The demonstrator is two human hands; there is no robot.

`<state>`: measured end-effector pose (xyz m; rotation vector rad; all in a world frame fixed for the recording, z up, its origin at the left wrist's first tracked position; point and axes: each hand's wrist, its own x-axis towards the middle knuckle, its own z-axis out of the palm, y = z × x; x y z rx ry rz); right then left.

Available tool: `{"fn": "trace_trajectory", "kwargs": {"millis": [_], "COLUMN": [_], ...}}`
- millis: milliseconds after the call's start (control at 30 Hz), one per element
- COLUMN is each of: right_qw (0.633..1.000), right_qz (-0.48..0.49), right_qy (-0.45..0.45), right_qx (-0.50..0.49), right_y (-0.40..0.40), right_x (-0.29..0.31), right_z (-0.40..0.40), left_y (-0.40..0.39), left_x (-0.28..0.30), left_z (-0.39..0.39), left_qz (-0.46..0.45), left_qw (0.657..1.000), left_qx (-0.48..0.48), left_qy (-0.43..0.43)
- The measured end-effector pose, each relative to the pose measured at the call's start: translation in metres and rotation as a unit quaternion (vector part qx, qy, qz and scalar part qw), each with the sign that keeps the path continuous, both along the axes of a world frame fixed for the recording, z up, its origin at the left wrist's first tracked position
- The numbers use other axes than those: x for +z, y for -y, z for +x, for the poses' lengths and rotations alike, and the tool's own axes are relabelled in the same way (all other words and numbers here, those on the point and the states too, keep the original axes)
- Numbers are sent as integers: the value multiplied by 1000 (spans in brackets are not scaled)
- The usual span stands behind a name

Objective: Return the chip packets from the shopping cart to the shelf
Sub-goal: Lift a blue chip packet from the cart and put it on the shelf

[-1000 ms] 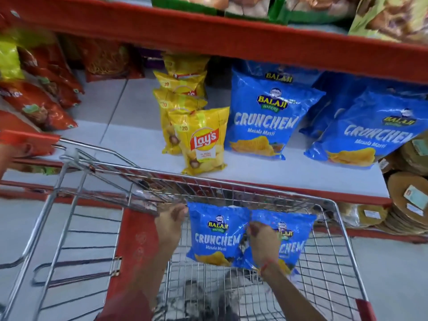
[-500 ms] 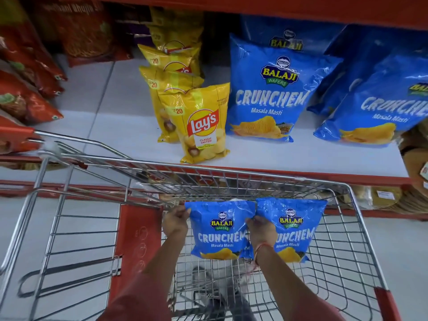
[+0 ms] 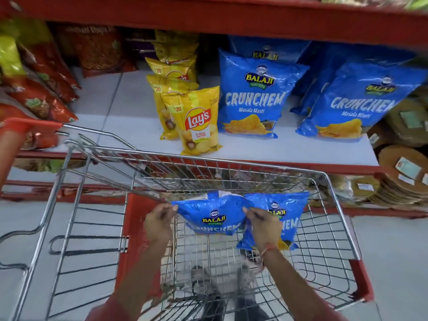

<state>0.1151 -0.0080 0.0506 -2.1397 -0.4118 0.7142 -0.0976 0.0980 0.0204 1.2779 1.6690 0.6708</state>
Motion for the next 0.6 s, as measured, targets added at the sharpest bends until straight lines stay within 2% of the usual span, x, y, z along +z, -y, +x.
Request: {"fn": "trace_trajectory", "kwargs": {"millis": [67, 233, 433, 533, 600], "right_qw": [998, 988, 970, 959, 954], "right_qz": [40, 116, 230, 263, 281], "right_qy": [37, 96, 70, 98, 103], "right_qx": [11, 28, 31, 21, 5], "right_y": [6, 12, 11, 4, -4], "right_x": [21, 73, 131, 158, 171], "right_z": [3, 20, 61, 86, 105], "left_y": [3, 1, 2, 0, -5], "left_x": [27, 94, 161, 182, 191], "left_z": [3, 23, 64, 91, 109], "left_qz": [29, 92, 176, 190, 206], "left_qw": [999, 980, 958, 938, 932], "left_qx": [10, 32, 16, 26, 26], "left_qy": [30, 171, 225, 287, 297]}}
